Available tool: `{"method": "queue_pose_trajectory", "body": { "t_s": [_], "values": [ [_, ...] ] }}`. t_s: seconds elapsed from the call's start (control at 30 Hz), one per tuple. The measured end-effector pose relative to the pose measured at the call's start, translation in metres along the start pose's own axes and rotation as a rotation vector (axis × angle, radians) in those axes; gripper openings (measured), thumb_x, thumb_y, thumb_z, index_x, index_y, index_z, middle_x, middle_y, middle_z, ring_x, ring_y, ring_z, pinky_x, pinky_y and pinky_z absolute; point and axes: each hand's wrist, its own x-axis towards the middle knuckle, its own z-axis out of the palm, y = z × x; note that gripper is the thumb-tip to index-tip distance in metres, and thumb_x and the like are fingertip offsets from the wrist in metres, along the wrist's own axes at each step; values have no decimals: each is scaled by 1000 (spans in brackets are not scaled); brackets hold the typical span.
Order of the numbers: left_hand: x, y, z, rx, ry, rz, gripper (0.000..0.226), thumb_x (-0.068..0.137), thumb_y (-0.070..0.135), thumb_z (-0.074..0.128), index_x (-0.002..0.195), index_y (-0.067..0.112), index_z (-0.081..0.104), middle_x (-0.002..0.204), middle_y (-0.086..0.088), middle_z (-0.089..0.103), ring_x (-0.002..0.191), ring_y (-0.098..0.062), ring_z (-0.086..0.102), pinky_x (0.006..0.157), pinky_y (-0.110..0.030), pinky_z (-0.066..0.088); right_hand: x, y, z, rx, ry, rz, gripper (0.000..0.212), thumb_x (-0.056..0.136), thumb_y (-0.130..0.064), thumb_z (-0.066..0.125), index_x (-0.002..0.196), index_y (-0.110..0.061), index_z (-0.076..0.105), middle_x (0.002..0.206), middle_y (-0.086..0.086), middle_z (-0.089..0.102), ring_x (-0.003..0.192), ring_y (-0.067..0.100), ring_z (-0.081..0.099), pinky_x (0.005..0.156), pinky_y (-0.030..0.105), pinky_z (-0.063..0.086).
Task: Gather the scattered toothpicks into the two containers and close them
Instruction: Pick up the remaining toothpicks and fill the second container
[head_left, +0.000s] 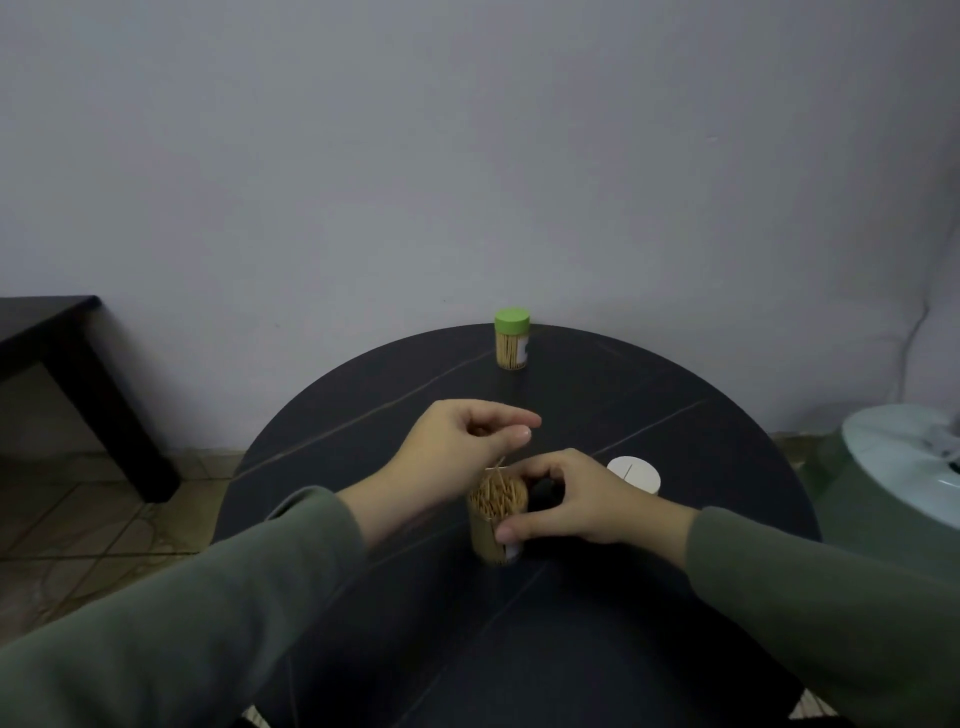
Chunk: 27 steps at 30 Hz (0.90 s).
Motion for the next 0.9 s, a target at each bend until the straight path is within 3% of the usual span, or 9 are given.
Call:
{"method": "queue_pose_trajectory", "body": {
  "t_s": [0.2, 0.3, 0.37, 0.47, 0.63, 0.77, 0.9],
  "values": [
    [-6, -3, -8, -56, 49, 144, 13, 82, 17, 74, 86, 30, 74, 89, 4, 75, 91, -12, 69, 84, -28, 54, -1, 2, -2, -34, 16, -1, 31, 74, -30, 82, 102, -32, 69, 103, -10, 73, 101, 1, 65, 91, 17, 47],
    [-10, -13, -17, 314, 35, 343, 10, 80, 32, 74, 84, 41, 73, 87, 11, 70, 91, -8, 63, 77, -21, 52, -2, 2, -5, -36, 9, -5, 32, 75, -29, 81, 103, -33, 68, 104, -11, 73, 101, 0, 65, 89, 17, 48],
    [-11, -20, -21, 514, -26, 505, 10, 85, 43, 65, 91, 42, 73, 95, 20, 69, 95, -8, 58, 77, -21, 49, -2, 4, -7, -46, 6, -14, 30, 76, -29, 80, 104, -33, 67, 104, -12, 72, 102, 0, 65, 88, 16, 49],
    [-14, -28, -25, 579, -87, 563, 35, 96, 49, 46, 117, 33, 69, 118, 26, 64, 107, -8, 53, 86, -31, 49, -3, 5, -8, -49, 16, -14, 33, 77, -29, 79, 108, -31, 68, 105, -12, 72, 103, 1, 65, 89, 18, 49],
    [-25, -36, -27, 952, -289, 657, 55, 99, 57, 32, 147, 31, 39, 146, 20, 44, 137, -9, 33, 104, -35, 38, -3, 7, -9, -72, 31, -58, 36, 78, -31, 78, 112, -21, 70, 106, -6, 72, 102, 6, 66, 92, 27, 52],
    [-26, -40, -23, 1035, -183, 662, 63, 99, 61, 24, 151, 26, 30, 150, 12, 41, 145, -15, 24, 102, -35, 36, -2, 8, -10, -75, 37, -61, 35, 78, -32, 78, 111, -25, 69, 108, -7, 72, 103, 5, 65, 93, 28, 52],
    [-26, -38, -26, 1038, -103, 676, 60, 99, 61, 28, 145, 26, 44, 152, 8, 39, 143, -18, 28, 103, -39, 39, -3, 7, -11, -74, 24, -48, 35, 79, -32, 77, 112, -31, 66, 110, -10, 71, 106, 2, 64, 92, 21, 50]
  ]
}}
